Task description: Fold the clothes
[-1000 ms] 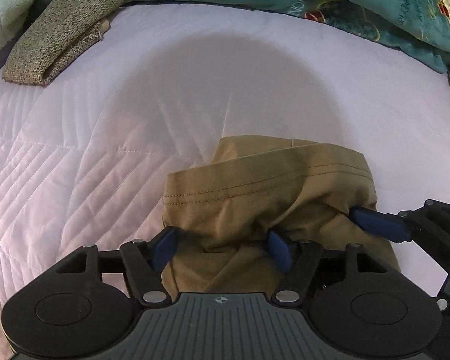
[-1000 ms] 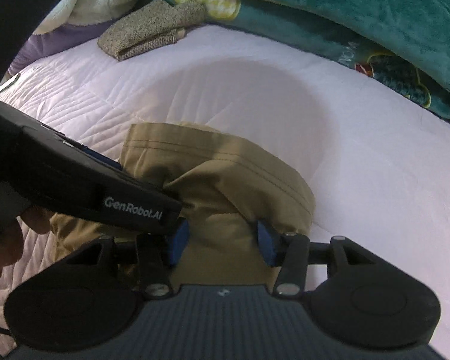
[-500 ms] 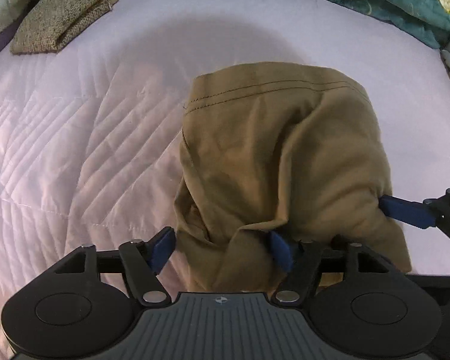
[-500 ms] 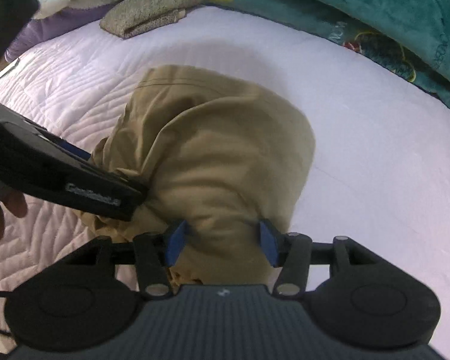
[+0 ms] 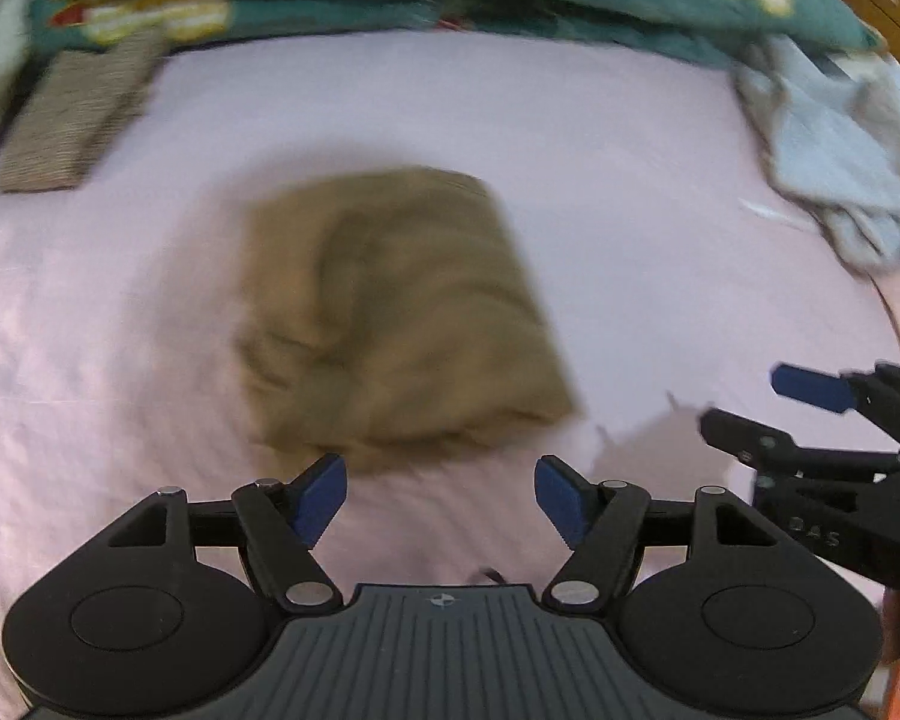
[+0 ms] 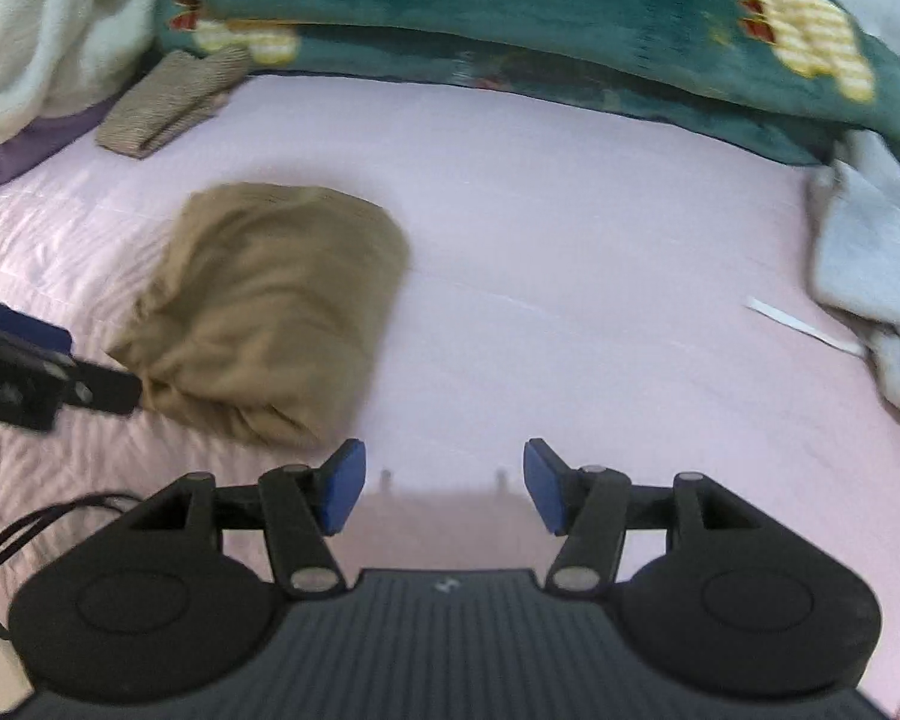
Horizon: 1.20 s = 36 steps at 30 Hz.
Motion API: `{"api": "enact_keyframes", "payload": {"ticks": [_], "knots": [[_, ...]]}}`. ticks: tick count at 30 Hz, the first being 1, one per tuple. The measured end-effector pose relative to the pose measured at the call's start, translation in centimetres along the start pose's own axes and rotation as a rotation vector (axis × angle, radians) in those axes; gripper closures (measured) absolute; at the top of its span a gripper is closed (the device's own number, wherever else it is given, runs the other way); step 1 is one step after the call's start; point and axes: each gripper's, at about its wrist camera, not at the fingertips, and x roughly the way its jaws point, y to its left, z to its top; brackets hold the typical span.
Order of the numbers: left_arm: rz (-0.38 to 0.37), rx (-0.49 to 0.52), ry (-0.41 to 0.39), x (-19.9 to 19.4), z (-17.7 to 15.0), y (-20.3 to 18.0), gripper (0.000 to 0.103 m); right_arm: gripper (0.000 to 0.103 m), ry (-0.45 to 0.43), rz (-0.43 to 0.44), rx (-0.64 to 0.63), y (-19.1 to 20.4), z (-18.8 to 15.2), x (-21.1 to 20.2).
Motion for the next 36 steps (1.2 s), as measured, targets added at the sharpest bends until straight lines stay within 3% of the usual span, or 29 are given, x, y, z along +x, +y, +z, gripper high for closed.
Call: {"api": "enact_keyframes", "payload": {"ticks": [5, 7, 8, 14, 21, 27, 36], "knots": [[0.012, -0.002, 0.014, 1.5, 0.4, -3.2, 0.032, 0.046, -0.006, 0.038, 0.04, -1.3, -1.2, -0.1], [0.026, 0.02, 0.01, 1.6, 0.4, -4.4, 0.032, 0.067, -0.001, 0.069, 0.033, -1.3, -1.2, 0.3], [0.033, 0.017, 0.01, 1.4, 0.5, -4.7, 0.032, 0.07, -0.003, 0.085, 0.031, -1.5, -1.1, 0.3], [0.088, -0.035, 0.029, -1.1, 1.1, -3.7, 0.032, 0.069, -0.039, 0.131, 0.01, -1.8, 0.6, 0.2], [0.158, -0.129, 0.043, -7.2, 0.0, 1.5, 0.032, 0.066, -0.072, 0.17, -0.064, 0.0, 2.4, -1.8], [0.18, -0.236, 0.041, -10.6, -1.8, 6.2, 0.032, 0.054, -0.096, 0.179, -0.085, 2.7, 3.9, -4.2], [0.148, -0.113, 0.006, -17.1, 0.2, 4.6, 0.028, 0.029, -0.017, 0.141, -0.029, 5.9, 6.8, -10.5]]}}
